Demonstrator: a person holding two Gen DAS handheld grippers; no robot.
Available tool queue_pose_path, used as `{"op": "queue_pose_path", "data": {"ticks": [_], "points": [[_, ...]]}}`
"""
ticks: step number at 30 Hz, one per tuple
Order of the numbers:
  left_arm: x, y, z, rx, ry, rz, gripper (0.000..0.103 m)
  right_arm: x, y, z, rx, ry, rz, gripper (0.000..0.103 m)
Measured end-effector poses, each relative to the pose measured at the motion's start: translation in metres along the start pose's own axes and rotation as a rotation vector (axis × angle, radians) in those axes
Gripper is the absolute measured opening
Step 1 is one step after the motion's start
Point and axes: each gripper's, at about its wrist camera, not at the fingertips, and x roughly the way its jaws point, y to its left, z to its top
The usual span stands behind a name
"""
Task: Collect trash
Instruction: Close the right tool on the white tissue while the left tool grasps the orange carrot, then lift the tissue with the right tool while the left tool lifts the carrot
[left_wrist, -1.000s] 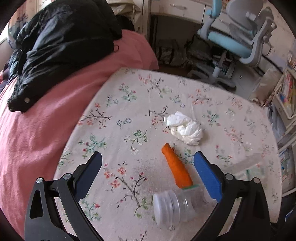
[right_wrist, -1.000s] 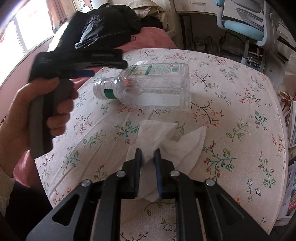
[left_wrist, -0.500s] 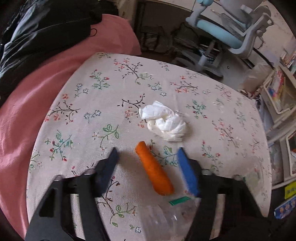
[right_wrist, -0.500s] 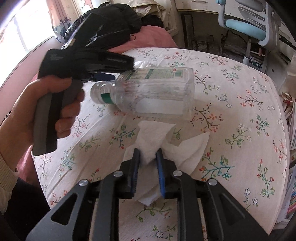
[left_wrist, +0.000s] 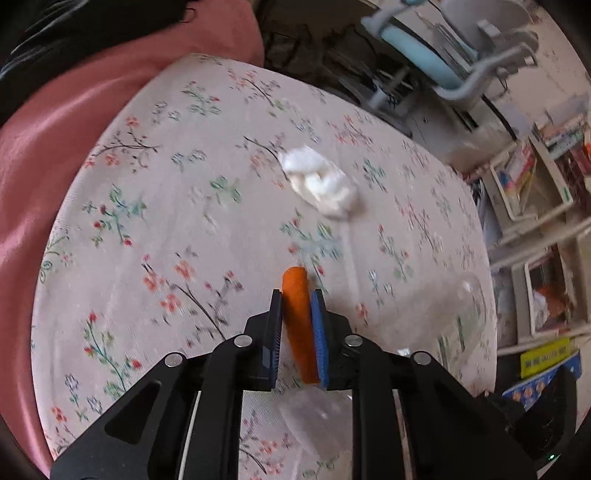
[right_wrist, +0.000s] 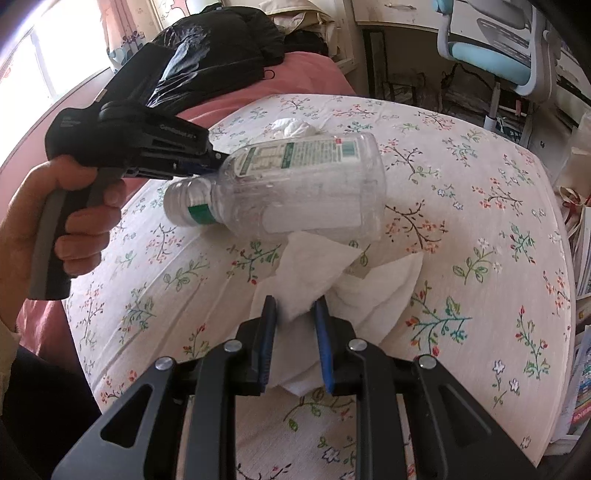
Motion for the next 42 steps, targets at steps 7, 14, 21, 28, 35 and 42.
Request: {"op": "queue_pose_path", "data": {"ticks": [7, 14, 21, 28, 35, 42], "points": [[0.003, -0.03, -0.012, 0.123, -0.011, 0.114, 0.016, -0.003, 0.002, -0.005, 0.002, -0.008, -0.008, 0.022], [-0.021, -0.014, -0.016, 0.096, -0.062, 0.153, 0.014, -0.01, 0.003, -0.005, 0.006, -0.024, 0.013, 0.015], [-0.06, -0.007, -0.024, 0.108, -0.151, 0.199, 0.014, -0.013, -0.008, -0.001, 0.096, -0.08, -0.008, 0.061], [-0.094, -0.03, -0.043, 0.186, -0.238, 0.185, 0.014, 0.005, 0.007, 0.004, 0.064, -0.049, -0.036, 0.057], [-0.107, -0.041, -0.055, 0.226, -0.272, 0.183, 0.014, 0.002, 0.009, 0.001, 0.03, -0.032, -0.031, 0.014], [-0.137, -0.047, -0.075, 0.245, -0.364, 0.159, 0.014, -0.022, 0.018, 0.001, 0.018, -0.093, 0.033, 0.013]]}}
